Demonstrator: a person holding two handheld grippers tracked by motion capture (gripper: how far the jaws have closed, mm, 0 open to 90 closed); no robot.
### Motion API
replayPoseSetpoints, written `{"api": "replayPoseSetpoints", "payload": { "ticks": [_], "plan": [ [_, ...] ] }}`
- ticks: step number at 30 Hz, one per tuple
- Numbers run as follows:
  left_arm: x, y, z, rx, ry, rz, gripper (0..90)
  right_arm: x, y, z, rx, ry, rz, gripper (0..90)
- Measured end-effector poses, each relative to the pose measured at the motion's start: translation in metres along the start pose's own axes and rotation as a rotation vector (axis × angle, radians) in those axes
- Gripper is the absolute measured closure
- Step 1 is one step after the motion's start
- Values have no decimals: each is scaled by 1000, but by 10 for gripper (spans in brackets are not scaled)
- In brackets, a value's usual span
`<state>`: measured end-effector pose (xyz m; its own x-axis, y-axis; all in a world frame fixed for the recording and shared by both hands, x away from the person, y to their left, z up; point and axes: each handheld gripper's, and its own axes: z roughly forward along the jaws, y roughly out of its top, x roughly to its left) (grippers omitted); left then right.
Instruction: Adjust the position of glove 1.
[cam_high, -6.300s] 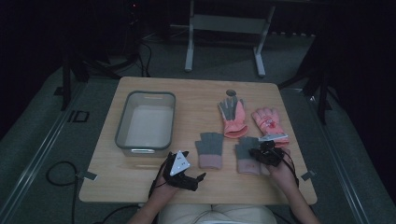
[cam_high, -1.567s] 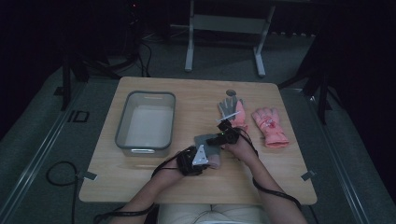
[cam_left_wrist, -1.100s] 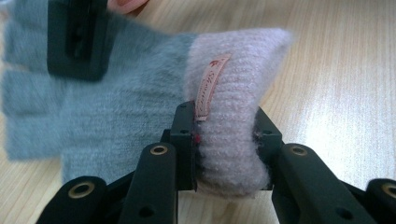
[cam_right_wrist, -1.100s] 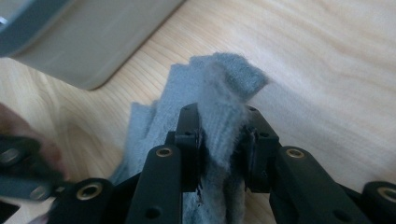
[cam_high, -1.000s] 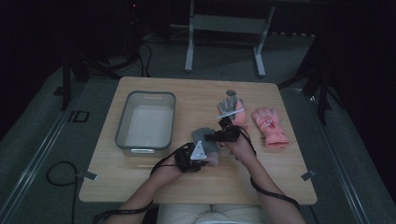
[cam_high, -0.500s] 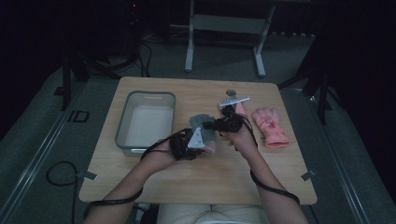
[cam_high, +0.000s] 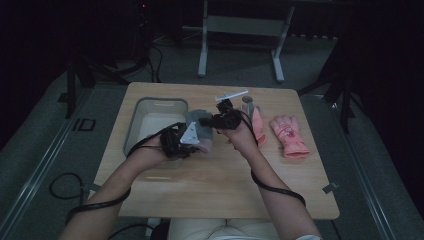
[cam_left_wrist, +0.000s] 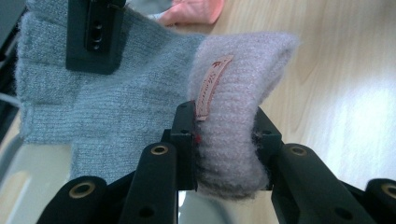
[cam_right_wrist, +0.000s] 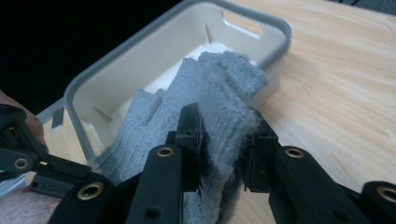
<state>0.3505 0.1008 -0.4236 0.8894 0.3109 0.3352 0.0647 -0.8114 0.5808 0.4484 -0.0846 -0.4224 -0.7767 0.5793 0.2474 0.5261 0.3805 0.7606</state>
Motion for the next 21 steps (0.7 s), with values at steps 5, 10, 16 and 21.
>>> {"api": "replayPoseSetpoints", "payload": {
  "ticks": [5, 10, 16, 21],
  "plan": [
    [16, -24, -18, 18, 3, 8, 692, 12, 16, 20, 3, 16, -16, 723],
    [27, -47, -26, 32, 21, 5, 687, 23, 27, 45, -6, 37, -17, 723],
    [42, -81, -30, 72, 32, -23, 688, 37, 44, 78, 12, 42, -38, 723],
    [54, -103, -22, 93, 8, -58, 688, 38, 49, 103, 33, 47, -21, 722]
  ]
}}
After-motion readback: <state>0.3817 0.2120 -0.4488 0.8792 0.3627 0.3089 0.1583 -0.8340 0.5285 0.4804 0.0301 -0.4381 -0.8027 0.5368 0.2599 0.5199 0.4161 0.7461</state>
